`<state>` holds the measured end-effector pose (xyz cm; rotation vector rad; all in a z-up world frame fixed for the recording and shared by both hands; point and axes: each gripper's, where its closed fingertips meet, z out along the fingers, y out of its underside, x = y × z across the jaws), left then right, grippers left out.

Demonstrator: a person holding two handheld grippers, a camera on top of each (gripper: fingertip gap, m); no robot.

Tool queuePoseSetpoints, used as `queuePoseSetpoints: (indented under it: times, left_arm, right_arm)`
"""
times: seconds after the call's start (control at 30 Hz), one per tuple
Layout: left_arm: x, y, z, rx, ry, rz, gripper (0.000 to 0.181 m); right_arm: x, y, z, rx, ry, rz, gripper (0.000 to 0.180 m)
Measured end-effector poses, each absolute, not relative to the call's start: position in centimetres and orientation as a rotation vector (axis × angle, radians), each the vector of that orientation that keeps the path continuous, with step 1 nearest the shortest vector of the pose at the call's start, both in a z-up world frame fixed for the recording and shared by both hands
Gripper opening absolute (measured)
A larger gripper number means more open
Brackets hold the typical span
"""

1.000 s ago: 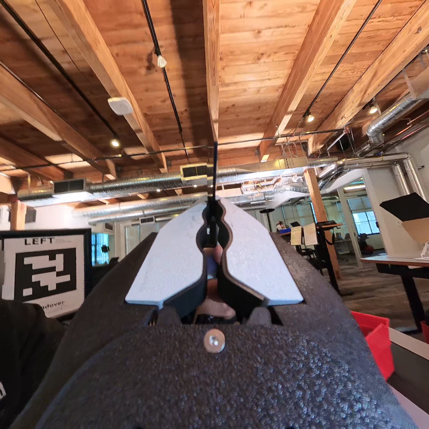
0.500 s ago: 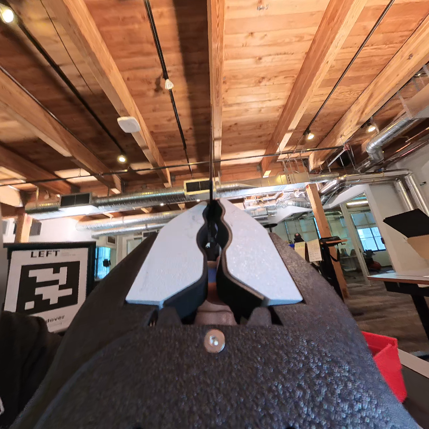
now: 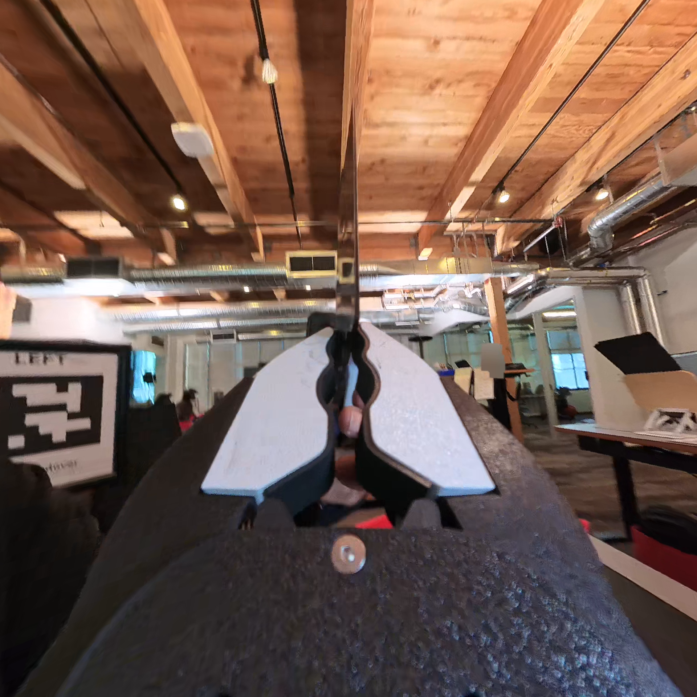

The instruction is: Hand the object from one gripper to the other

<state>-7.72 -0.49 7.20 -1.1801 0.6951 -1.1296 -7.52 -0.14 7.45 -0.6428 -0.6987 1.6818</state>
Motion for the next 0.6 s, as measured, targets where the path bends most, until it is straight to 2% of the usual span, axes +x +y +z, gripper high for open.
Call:
queuePoseSetpoints:
  times: [0.07,0.17,0.33,0.43,0.5,0.57,0.6]
  left_arm:
    - [-8.0,-0.7,7.2,-1.192,0.713,-1.136,0.001]
    - [-8.2,-0.9,7.3,-1.191,0.710,-1.163,0.001]
    - [-7.9,-1.1,7.9,-1.089,0.697,-1.171,0.002]
    - [-6.8,-1.1,7.8,-1.044,0.679,-1.212,0.015]
    - [-6.1,-0.7,7.3,-1.048,0.670,-1.174,0.014]
    - [-6.2,-0.2,7.3,-1.055,0.637,-1.135,0.001]
    - [-6.3,-0.2,7.2,-1.066,0.646,-1.139,0.001]
  right_arm:
    - [-7.9,-0.3,7.2,-0.672,-0.773,1.645,0.012]
    - [-8.1,-0.7,7.0,-0.667,-0.786,1.660,0.002]
    - [-7.6,-0.8,7.6,-0.609,-0.678,1.719,0.002]
    - [-6.5,-0.3,8.1,-0.568,-0.548,1.801,0.001]
    - [-6.1,0.1,8.2,-0.558,-0.483,1.832,0.002]
    - [-6.3,0.2,8.1,-0.563,-0.478,1.843,0.002]
    - [-6.4,0.2,8.0,-0.572,-0.487,1.839,0.002]
